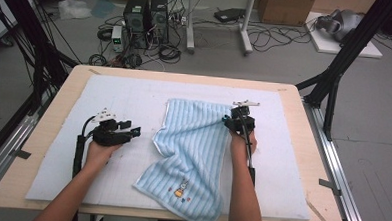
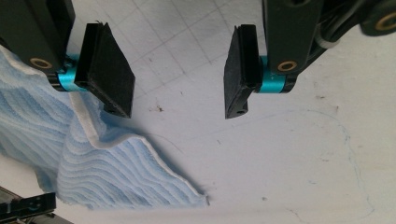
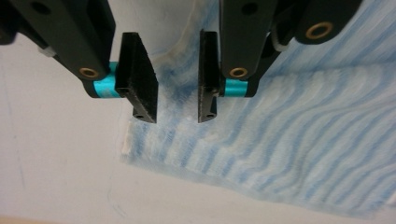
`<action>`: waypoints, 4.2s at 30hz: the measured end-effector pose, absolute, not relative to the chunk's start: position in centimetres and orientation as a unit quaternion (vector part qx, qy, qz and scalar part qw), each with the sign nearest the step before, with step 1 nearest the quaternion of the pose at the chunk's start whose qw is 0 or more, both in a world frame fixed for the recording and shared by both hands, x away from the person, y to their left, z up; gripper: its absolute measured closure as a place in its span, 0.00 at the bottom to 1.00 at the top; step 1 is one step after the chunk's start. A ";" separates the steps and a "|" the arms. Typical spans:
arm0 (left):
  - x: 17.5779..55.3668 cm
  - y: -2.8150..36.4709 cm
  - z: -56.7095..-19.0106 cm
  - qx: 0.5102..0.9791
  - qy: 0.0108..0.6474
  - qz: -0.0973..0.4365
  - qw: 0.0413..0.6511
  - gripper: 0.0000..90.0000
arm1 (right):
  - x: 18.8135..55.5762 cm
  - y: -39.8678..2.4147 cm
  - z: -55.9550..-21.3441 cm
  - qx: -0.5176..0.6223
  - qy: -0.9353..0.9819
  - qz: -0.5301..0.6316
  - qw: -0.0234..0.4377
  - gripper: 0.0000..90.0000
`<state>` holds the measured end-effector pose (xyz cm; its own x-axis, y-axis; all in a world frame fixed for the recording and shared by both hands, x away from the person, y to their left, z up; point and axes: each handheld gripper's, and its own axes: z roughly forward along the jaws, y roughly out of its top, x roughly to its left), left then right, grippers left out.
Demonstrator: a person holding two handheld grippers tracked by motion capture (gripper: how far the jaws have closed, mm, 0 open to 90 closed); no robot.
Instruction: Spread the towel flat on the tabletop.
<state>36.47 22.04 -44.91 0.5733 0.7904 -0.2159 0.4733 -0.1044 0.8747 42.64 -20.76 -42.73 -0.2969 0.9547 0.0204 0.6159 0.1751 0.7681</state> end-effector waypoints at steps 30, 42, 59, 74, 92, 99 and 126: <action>42.7 16.2 -42.3 0.738 0.433 0.125 0.501 0.46 | 32.6 -23.3 -42.1 0.414 0.795 0.397 0.199 0.45; 46.1 10.4 -43.5 0.790 0.425 0.145 0.417 0.48 | 32.8 -23.7 -42.3 0.417 0.787 0.415 0.184 0.43; 47.6 7.7 -44.2 0.808 0.426 0.166 0.372 0.95 | 32.8 -23.3 -42.7 0.415 0.793 0.411 0.173 0.43; 49.7 14.1 -43.5 0.700 0.546 0.224 0.402 0.95 | 32.8 -23.4 -42.9 0.421 0.789 0.415 0.168 0.43; 46.8 16.2 -42.8 0.707 0.514 0.173 0.455 0.48 | 36.6 -21.3 -43.3 0.444 0.765 0.433 0.174 0.58; 45.7 16.8 -42.8 0.705 0.505 0.174 0.467 0.46 | 40.6 -18.3 -43.9 0.448 0.780 0.401 0.173 0.63; 42.9 15.3 -44.1 0.771 0.440 0.093 0.450 0.45 | 42.6 -22.1 -43.5 0.508 0.742 0.366 0.241 0.64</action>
